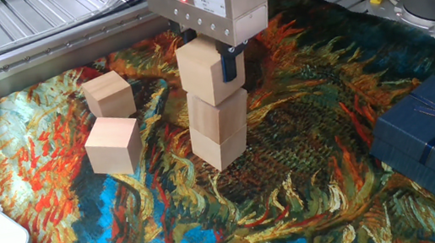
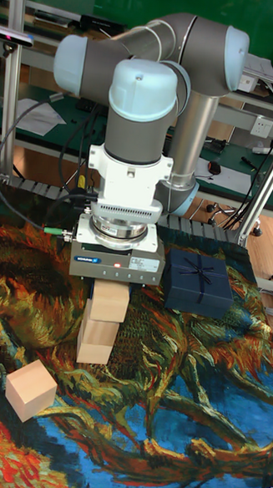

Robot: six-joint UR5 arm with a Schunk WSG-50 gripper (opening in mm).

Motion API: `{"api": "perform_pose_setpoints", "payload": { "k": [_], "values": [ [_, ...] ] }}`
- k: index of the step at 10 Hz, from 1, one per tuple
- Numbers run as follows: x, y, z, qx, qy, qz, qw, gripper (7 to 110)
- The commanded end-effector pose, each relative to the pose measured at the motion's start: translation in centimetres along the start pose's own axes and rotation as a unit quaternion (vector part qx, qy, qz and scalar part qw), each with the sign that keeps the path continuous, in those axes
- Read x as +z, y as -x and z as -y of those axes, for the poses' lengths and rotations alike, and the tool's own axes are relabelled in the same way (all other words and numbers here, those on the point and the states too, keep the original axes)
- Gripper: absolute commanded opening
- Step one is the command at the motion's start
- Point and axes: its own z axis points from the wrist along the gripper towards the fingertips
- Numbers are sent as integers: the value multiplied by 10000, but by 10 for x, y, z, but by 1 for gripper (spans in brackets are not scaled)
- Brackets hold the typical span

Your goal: Stack the blocks in a vertical line of five

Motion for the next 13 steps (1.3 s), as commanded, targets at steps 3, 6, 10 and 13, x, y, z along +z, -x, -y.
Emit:
{"api": "perform_pose_setpoints", "payload": {
  "k": [3, 6, 10, 13],
  "values": [
    [-1, -1, 0, -58, 40, -4, 10000, 7],
    [1, 3, -1, -52, 62, 12, 10000, 7],
    [1, 3, 3, -44, -113, -3, 9999, 7],
    [0, 7, 6, -96, -202, 83, 9997, 7]
  ]
}}
